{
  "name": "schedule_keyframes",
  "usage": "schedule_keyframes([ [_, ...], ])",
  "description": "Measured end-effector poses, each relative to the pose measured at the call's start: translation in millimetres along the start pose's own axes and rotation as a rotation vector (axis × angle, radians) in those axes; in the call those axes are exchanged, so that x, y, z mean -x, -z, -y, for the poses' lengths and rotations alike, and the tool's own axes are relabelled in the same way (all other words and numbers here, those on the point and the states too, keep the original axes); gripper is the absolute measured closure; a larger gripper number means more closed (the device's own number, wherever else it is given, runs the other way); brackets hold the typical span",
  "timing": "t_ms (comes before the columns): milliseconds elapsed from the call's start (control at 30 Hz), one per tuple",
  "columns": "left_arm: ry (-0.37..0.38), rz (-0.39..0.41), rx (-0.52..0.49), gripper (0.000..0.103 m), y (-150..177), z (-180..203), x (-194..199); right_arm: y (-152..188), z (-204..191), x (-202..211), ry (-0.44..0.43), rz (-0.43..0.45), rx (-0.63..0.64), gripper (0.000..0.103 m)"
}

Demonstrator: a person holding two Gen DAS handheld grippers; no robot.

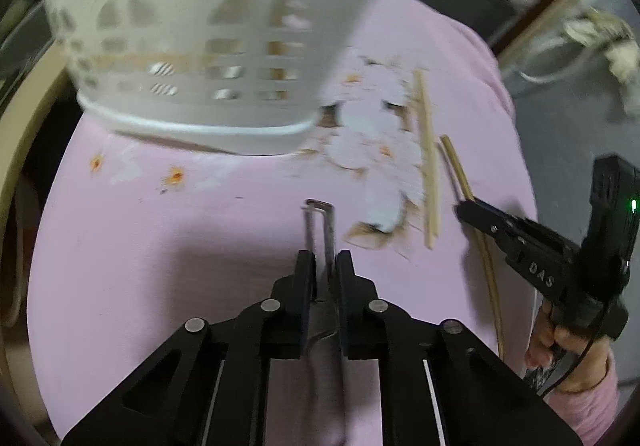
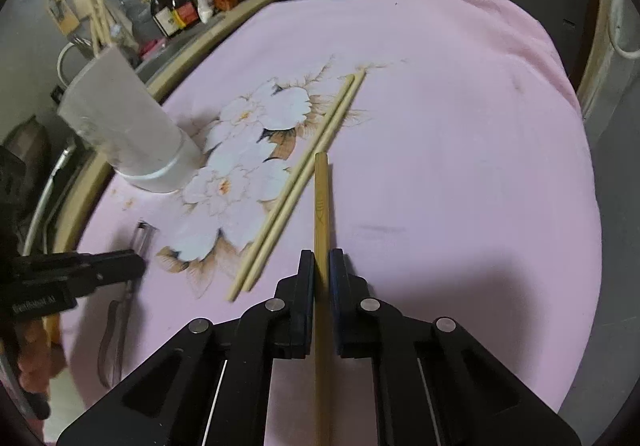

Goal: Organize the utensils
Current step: 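Lift the peeler and chopstick and carry both over the white holder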

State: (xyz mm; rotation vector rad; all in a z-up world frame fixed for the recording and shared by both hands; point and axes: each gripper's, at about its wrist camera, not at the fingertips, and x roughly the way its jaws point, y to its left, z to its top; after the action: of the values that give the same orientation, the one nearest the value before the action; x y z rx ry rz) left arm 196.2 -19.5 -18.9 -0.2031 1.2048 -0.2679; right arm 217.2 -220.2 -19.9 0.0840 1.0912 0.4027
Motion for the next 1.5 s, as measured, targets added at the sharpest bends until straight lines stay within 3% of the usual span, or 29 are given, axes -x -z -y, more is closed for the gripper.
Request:
schedule_keyframes([
  [133,0.034,0.105,-0.09,0.094,18,10,17,20,-10,35,0.002,0.176,0.043,0.098],
  [333,0.061,0.393,-0.191,0.094,46,16,54,63,-43,88,0.068,0.547,0.157,0.098],
  [533,0.04,0.687,-0.259,0.094,69,25,86,86,-69,108,0.184,0.828,0.22,0.098],
  [767,0.01,0.974,-0.297,0.094,71,39,123,81,-96,120,0.282,1.027,0.299,0.098],
  [867,0.005,1.056,-0.307,0.094,65,44,140,75,-105,128,0.303,1.108,0.33,0.098],
  [1033,0.004,1.126,-0.312,0.094,49,37,164,62,-118,142,0.291,1.251,0.348,0.098],
  [1233,-0.015,1.185,-0.309,0.094,21,19,184,24,-137,151,0.182,1.373,0.338,0.098],
  [1500,0.026,1.142,-0.202,0.094,-37,-33,195,-40,-158,138,-0.038,1.336,0.281,0.098],
])
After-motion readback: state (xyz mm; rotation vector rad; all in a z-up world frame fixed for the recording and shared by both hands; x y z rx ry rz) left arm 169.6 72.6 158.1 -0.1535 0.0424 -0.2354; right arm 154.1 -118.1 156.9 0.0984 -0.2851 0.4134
